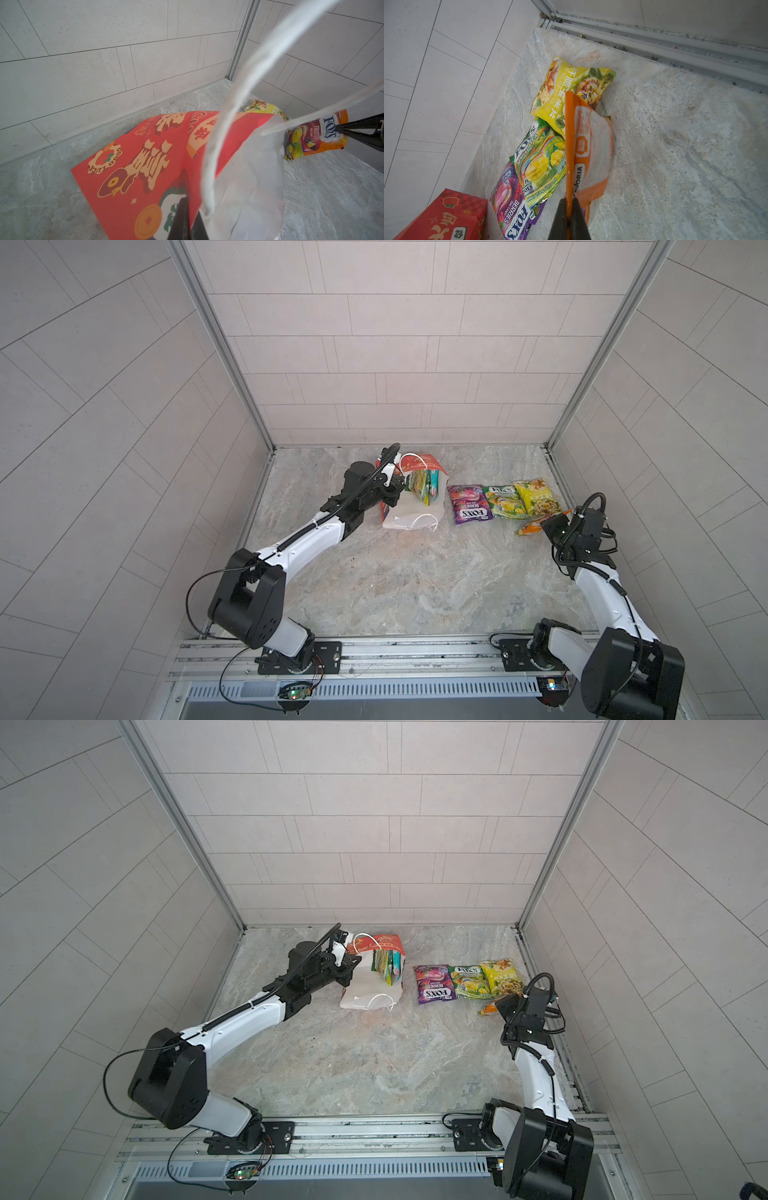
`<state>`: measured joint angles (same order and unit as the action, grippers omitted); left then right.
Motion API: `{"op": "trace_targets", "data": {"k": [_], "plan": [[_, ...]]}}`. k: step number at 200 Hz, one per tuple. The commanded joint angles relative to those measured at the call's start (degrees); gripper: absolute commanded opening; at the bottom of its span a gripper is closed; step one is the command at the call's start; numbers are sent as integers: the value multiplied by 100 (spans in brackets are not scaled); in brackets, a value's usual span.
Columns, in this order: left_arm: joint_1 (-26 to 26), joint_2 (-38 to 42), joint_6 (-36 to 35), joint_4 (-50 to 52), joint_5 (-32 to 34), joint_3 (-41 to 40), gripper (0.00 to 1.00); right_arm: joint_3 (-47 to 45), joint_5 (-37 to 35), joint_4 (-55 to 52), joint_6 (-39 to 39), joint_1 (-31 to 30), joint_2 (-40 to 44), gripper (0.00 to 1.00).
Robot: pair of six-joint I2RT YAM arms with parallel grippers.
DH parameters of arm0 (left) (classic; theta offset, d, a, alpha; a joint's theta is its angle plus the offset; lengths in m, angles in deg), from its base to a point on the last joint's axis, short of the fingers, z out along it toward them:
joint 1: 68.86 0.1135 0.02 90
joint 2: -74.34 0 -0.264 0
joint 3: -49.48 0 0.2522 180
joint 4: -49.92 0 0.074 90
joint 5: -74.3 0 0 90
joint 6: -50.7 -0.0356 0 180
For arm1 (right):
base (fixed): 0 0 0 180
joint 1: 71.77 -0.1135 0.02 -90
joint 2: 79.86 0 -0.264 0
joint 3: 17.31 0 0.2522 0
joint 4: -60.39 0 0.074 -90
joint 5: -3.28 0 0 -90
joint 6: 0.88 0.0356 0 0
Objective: Take the snacks out of the paper bag
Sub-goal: Place the snack at the middle-right of the table.
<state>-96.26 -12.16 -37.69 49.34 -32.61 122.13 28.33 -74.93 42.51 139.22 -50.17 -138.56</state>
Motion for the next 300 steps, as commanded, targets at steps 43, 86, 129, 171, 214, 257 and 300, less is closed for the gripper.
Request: {"op": "trace_targets", "data": {"k": [43,86,129,171,214,257,300], "plan": [[42,-78,60,-59,-59,-4,0,-154,-850,-212,223,156,211,0],[41,-100,69,-120,-37,-48,0,-127,-1144,-195,271,221,115,6],[42,-116,85,-135,-33,-53,0,-329,-1177,-77,552,248,94,16],[42,-148,79,-121,-67,-32,0,-314,-1134,-214,512,248,113,35],[39,-172,92,-128,-76,-27,0,-407,-959,-286,687,248,107,37],[41,-183,96,-147,-145,-36,0,-235,-795,-725,799,249,108,47],[42,-185,121,-175,-173,-53,0,14,-662,-1139,836,247,175,51]]}}
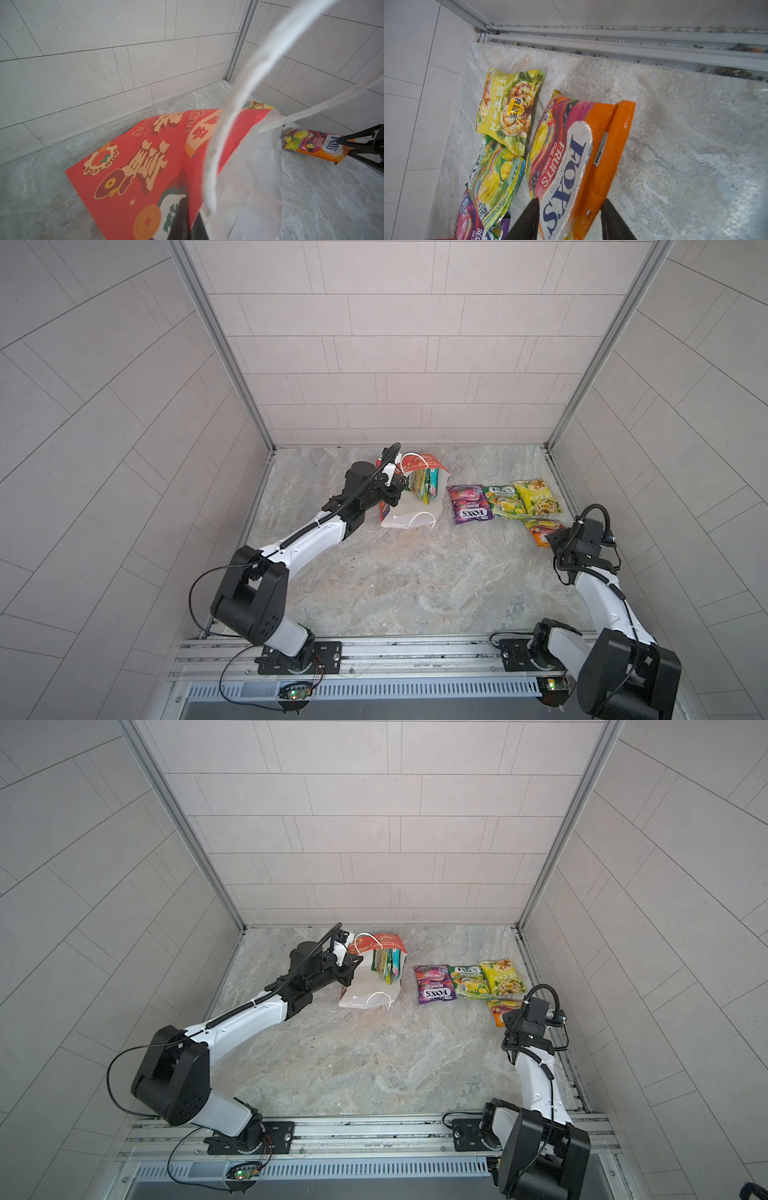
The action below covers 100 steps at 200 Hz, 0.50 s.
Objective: Take the snacks out of the paper bag
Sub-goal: Place the snack at the middle-right of the table.
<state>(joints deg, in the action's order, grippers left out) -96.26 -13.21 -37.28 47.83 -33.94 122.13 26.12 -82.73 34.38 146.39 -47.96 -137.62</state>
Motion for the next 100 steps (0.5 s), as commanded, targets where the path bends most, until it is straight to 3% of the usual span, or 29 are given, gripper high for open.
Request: {"op": "trace_targets", "data": {"k": [1,51,100], "plan": [[42,-84,79,-23,-44,-49,0,238,128,-328,114,31,76,51],[37,-131,88,-31,-75,-18,0,799,67,-892,67,27,107,59],[41,-142,98,-40,-93,-18,0,1449,100,-995,-295,62,3,58]]}}
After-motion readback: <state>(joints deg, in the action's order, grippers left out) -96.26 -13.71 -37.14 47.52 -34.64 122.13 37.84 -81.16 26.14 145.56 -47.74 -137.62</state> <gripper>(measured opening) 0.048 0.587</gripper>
